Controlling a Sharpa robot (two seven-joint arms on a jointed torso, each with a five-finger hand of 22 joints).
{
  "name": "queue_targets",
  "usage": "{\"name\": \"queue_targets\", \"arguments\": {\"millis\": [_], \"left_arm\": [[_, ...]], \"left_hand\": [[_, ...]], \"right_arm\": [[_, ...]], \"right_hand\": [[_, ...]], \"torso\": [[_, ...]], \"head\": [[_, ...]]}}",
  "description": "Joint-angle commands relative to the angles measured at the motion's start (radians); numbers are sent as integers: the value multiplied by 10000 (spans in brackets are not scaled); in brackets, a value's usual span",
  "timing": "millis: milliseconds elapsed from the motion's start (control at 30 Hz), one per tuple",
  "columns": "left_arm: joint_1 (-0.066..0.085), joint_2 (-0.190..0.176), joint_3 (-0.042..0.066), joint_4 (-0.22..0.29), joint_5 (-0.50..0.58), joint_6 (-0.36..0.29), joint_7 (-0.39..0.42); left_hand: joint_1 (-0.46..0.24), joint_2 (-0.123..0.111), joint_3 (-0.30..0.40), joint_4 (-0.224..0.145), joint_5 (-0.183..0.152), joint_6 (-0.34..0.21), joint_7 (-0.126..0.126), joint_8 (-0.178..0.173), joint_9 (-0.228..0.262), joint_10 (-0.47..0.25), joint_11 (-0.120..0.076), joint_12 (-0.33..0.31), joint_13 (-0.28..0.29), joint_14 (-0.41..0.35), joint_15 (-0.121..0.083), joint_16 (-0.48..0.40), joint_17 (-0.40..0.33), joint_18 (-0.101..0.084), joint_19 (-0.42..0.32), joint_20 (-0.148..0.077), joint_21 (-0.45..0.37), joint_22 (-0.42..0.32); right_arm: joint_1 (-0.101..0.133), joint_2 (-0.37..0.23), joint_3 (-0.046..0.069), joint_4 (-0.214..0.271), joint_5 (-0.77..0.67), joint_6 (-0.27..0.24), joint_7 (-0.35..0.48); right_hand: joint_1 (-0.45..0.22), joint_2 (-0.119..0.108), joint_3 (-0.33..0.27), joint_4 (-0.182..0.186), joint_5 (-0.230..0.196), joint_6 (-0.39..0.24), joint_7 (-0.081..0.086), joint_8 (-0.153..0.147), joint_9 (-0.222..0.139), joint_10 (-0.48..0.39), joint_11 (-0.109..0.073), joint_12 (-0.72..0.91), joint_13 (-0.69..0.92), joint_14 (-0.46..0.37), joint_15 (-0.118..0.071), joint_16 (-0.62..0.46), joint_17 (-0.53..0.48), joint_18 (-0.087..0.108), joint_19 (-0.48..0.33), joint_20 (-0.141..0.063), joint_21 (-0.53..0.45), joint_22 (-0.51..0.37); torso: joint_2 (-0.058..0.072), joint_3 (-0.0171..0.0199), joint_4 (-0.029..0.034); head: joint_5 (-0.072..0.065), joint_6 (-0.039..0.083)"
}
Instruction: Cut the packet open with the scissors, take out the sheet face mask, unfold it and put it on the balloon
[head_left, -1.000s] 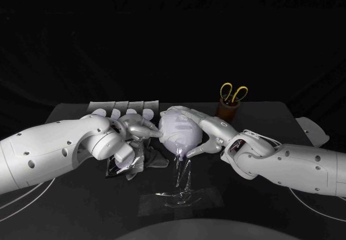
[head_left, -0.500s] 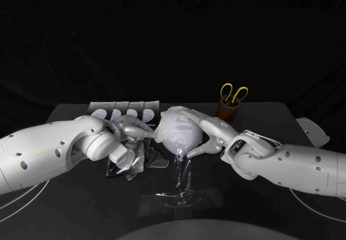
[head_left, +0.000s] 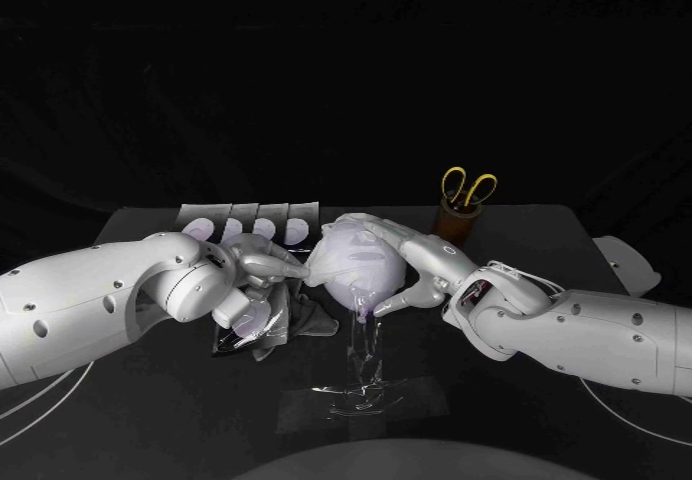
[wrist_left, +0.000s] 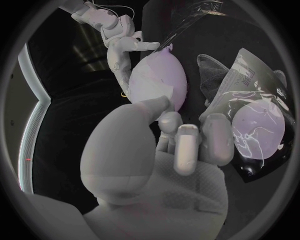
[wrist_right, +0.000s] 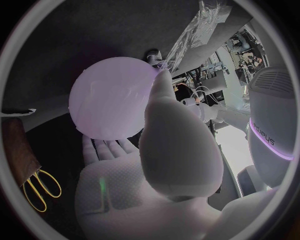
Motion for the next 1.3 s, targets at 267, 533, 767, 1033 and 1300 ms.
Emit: {"name": "queue_targets", "arguments": {"millis": [267, 533, 767, 1033, 1300], "left_arm": [[-384, 16, -90, -84, 711, 534, -239], [-539, 8, -100, -156, 849, 642, -232], [-567, 10, -99, -201, 972, 412, -57], [-575, -5, -93, -234, 1047, 256, 144], [-576, -142, -75, -229, 924, 305, 277]], "left_hand": [[-45, 73, 224, -140, 40, -3, -17, 69, 817, 84, -51, 26, -16, 881, -53, 54, 2032, -98, 60, -4, 30, 11], [-85, 67, 230, -144, 40, -16, -20, 72, 825, 77, -53, 9, -39, 877, -55, 49, 2018, -97, 55, -5, 26, 5], [-238, 33, 176, -146, 38, -132, -20, 52, 845, 28, -48, -75, -150, 869, -52, 36, 1986, -86, 18, -5, -3, -38], [-685, -37, -230, -18, 36, -661, 232, -400, 622, -576, 162, -602, -856, 825, 107, -25, 1838, -16, -239, 67, -213, -353], [-996, -421, -680, 61, 34, -1388, 626, -1046, 266, -1539, 498, -1342, -1943, 755, 392, -106, 1642, 50, -503, 279, -435, -671]], "right_arm": [[-46, 2, -37, -4, -64, 383, -49], [-46, 1, -37, -9, -65, 384, -52], [-46, -3, -37, -4, -65, 379, -49], [-46, -23, -37, 20, -61, 302, -12], [-46, -71, -37, 67, 267, -465, 497]], "right_hand": [[-40, -2, -12, 22, 34, 94, 1582, 31, 9, 39, 66, 18, 14, -21, 52, -15, -12, 6, 43, 34, -4, -13], [-36, -15, -25, 23, 36, 114, 1583, 42, 21, 48, 67, 18, 14, -30, 64, -16, -17, -27, 51, 33, -2, -20], [-36, -15, -25, 23, 36, 114, 1583, 42, 21, 48, 67, 18, 14, -30, 64, -16, -17, -27, 51, 33, -2, -20], [-36, -14, -25, 23, 36, 122, 1582, 44, 24, 48, 66, 18, 14, -25, 64, -15, -15, -28, 54, 33, -1, -18], [28, 74, 52, 20, 27, 260, 1585, 93, 86, 199, 77, 47, 34, 100, 100, 16, 19, -8, 160, 29, 28, 53]], "torso": [[14, -16, 2], [5, -13, 14], [10, -7, -12], [9, 3, -5], [1, -2, -2]], "head": [[-37, 17], [-28, 15], [-24, 36], [-41, 25], [-68, 35]]}}
